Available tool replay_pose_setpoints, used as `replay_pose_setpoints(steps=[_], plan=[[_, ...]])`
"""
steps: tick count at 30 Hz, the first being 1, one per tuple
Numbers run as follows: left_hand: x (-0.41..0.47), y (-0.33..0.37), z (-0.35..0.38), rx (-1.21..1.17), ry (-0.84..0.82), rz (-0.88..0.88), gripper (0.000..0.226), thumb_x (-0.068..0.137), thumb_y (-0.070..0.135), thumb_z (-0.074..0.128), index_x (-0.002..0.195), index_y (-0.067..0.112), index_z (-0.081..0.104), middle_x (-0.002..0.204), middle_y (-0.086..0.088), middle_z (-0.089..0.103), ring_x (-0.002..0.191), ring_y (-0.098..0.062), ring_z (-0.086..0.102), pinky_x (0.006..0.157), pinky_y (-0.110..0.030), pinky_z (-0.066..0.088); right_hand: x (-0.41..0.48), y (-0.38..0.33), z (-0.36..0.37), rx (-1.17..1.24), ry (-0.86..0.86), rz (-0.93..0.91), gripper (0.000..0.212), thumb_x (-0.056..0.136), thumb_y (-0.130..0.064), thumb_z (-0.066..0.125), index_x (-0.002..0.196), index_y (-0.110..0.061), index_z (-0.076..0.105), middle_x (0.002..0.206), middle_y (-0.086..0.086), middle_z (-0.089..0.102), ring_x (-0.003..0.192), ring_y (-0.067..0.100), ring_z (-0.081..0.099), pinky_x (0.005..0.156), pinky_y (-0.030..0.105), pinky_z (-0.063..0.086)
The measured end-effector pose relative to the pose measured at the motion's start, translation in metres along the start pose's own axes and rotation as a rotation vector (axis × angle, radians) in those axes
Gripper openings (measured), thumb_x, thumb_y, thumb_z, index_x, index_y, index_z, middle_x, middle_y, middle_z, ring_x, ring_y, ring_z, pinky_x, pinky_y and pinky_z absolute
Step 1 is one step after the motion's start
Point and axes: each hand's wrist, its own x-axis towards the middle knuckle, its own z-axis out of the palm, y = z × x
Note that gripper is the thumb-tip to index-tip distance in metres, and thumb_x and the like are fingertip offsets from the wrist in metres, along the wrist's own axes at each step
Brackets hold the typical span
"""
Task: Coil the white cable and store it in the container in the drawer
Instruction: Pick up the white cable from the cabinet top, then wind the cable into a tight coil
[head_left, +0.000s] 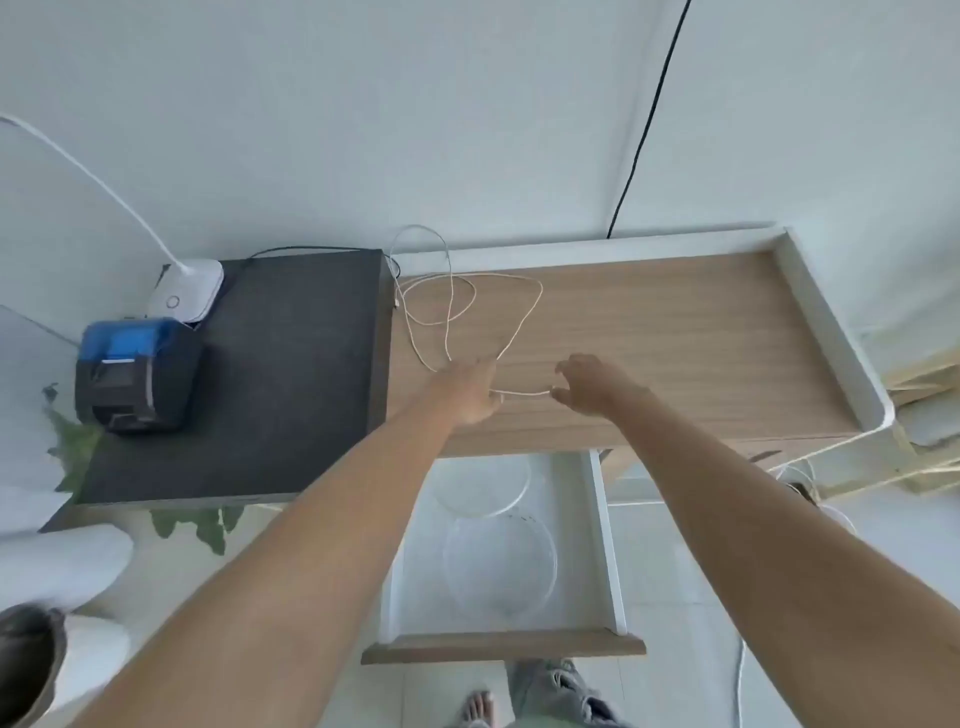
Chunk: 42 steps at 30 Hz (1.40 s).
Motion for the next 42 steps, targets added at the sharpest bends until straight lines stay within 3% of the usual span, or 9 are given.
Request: replay_pose_setpoints(steps=[8,13,20,25,28,32,35,38,42], plan=[[0.066,-0.001,0.055,0.103,0.051,0.003,0.029,0.101,0.02,0.053,0.126,0.009,0.063,0.131,-0.011,0.057,0.127,-0.033,0.051,0.097,-0.044,0.047,0.046,0.022,0.04,-0.026,-0.018,-0.025,0.036,0.097,-0.019,0.057,0.131,-0.008,0.059,0.131,0.014,0.057,0.123,0.036,0.055,0.095,0.048,0.05],[0.093,-0.006,0.078,0.23,0.098,0.038,0.028,0.1,0.021,0.057,0.126,0.016,0.064,0.127,-0.006,0.058,0.124,-0.029,0.051,0.097,-0.043,0.046,0.068,0.025,0.058,-0.031,0.08,-0.046,0.03,0.096,-0.014,0.059,0.125,-0.012,0.061,0.128,0.008,0.057,0.124,0.029,0.051,0.085,0.044,0.054],[0.101,-0.006,0.09,0.303,0.11,0.0,0.029,0.091,0.001,0.058,0.115,0.018,0.062,0.117,-0.002,0.063,0.116,-0.027,0.057,0.09,-0.041,0.047,0.075,0.024,0.062,-0.069,0.058,-0.068,0.021,0.093,0.001,0.053,0.111,-0.009,0.059,0.11,0.012,0.06,0.104,0.034,0.06,0.067,0.037,0.041],[0.085,-0.011,0.078,0.132,0.111,0.03,0.029,0.089,-0.008,0.05,0.11,0.011,0.056,0.105,-0.01,0.068,0.097,-0.036,0.065,0.076,-0.042,0.047,0.066,0.024,0.044,-0.04,-0.031,-0.132,0.028,0.096,0.002,0.045,0.112,-0.007,0.067,0.116,0.015,0.061,0.105,0.036,0.062,0.074,0.037,0.046],[0.068,-0.015,0.058,-0.022,0.177,0.049,0.021,0.095,-0.002,0.048,0.109,0.013,0.053,0.101,-0.006,0.069,0.087,-0.035,0.065,0.067,-0.039,0.045,0.053,0.015,0.021,0.104,-0.077,-0.101,0.027,0.097,-0.005,0.051,0.111,-0.011,0.073,0.118,0.014,0.069,0.109,0.033,0.064,0.089,0.038,0.051],[0.033,-0.015,0.024,-0.103,0.342,0.086,0.011,0.099,0.005,0.048,0.103,0.014,0.051,0.086,-0.002,0.061,0.078,-0.035,0.061,0.061,-0.037,0.039,0.022,-0.008,-0.011,0.417,-0.047,-0.061,0.023,0.088,0.002,0.057,0.098,-0.002,0.077,0.092,0.018,0.078,0.075,0.021,0.071,0.079,0.029,0.056],[-0.005,-0.016,-0.006,-0.156,0.421,0.113,0.01,0.1,0.008,0.047,0.105,0.016,0.05,0.092,-0.005,0.065,0.082,-0.034,0.061,0.069,-0.044,0.051,-0.013,-0.028,-0.033,0.689,-0.065,-0.044,0.018,0.086,0.008,0.063,0.1,0.007,0.075,0.08,0.019,0.074,0.061,0.018,0.065,0.068,0.024,0.058],[-0.05,-0.015,-0.039,-0.241,0.491,0.163,0.007,0.101,0.009,0.048,0.104,0.014,0.052,0.097,-0.006,0.067,0.088,-0.031,0.063,0.077,-0.046,0.053,-0.055,-0.053,-0.055,0.963,-0.168,-0.071,0.023,0.089,0.009,0.065,0.111,0.009,0.069,0.085,0.014,0.074,0.068,0.009,0.074,0.072,0.019,0.061],[-0.115,-0.001,-0.079,-0.361,0.586,0.218,0.006,0.102,0.014,0.047,0.101,0.013,0.053,0.095,-0.005,0.069,0.085,-0.027,0.063,0.073,-0.043,0.05,-0.115,-0.088,-0.088,1.211,-0.323,-0.188,0.023,0.098,0.005,0.055,0.118,0.009,0.064,0.103,0.017,0.076,0.093,0.018,0.077,0.081,0.025,0.061]])
